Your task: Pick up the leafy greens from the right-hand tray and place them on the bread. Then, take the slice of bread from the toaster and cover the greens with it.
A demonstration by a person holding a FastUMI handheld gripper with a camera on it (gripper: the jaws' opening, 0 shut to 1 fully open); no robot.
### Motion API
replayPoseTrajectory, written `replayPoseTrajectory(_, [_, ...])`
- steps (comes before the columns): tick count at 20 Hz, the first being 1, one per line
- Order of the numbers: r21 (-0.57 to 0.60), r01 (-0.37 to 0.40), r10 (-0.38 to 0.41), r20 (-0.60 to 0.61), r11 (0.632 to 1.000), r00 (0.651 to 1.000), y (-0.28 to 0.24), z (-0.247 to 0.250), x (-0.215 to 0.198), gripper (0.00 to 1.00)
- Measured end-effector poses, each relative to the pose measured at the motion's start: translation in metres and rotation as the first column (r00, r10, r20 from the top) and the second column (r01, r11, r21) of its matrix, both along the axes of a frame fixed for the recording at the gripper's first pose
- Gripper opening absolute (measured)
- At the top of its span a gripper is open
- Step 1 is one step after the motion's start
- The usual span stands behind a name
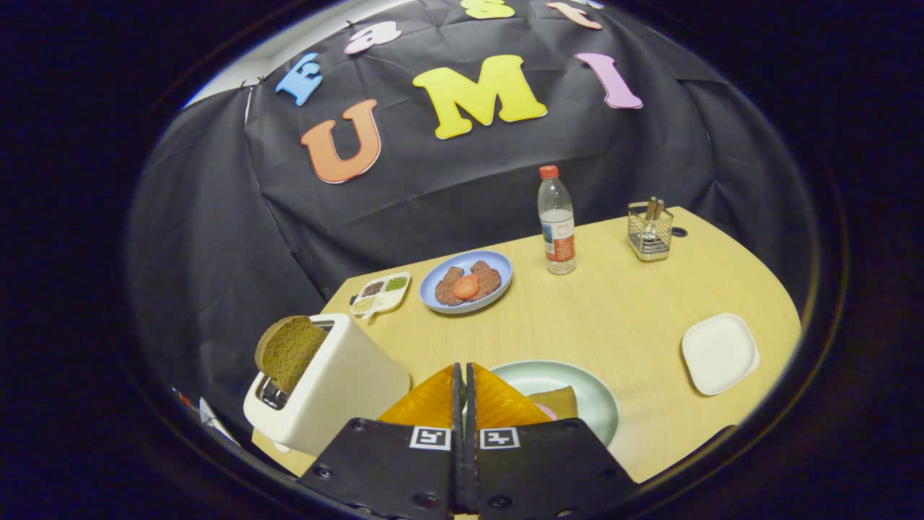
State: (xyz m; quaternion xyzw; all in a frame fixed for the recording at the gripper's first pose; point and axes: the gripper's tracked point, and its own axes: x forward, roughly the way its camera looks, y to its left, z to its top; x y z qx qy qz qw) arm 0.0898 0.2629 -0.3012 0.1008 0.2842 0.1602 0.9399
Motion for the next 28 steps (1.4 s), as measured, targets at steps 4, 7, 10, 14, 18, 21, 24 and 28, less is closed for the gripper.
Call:
replayPoseTrajectory(4, [-0.045, -0.008, 0.008, 0.009, 0.999, 1.0, -0.02, -0.019, 0.015, 0.0])
replayPoseTrajectory(7, [-0.08, -0.016, 0.017, 0.011, 0.997, 1.0, -0.035, -0.034, 0.022, 0.0])
replayPoseTrajectory(10, [-0.105, -0.028, 0.028, 0.0, 0.994, 1.0, -0.047, -0.052, 0.029, 0.0])
replayPoseTrajectory(14, [-0.138, -0.037, 0.037, -0.006, 0.99, 0.999, -0.059, -0.071, 0.036, 0.0])
replayPoseTrajectory(18, [-0.177, -0.062, 0.064, 0.007, 0.982, 0.998, -0.063, -0.082, 0.045, 0.0])
replayPoseTrajectory(21, [-0.206, -0.09, 0.096, 0.021, 0.974, 0.995, -0.062, -0.084, 0.048, 0.08])
replayPoseTrajectory(24, [-0.233, -0.098, 0.114, 0.054, 0.968, 0.992, -0.066, -0.074, 0.047, 0.27])
replayPoseTrajectory(28, [-0.284, -0.103, 0.152, 0.154, 0.953, 0.976, -0.067, -0.035, 0.045, 0.72])
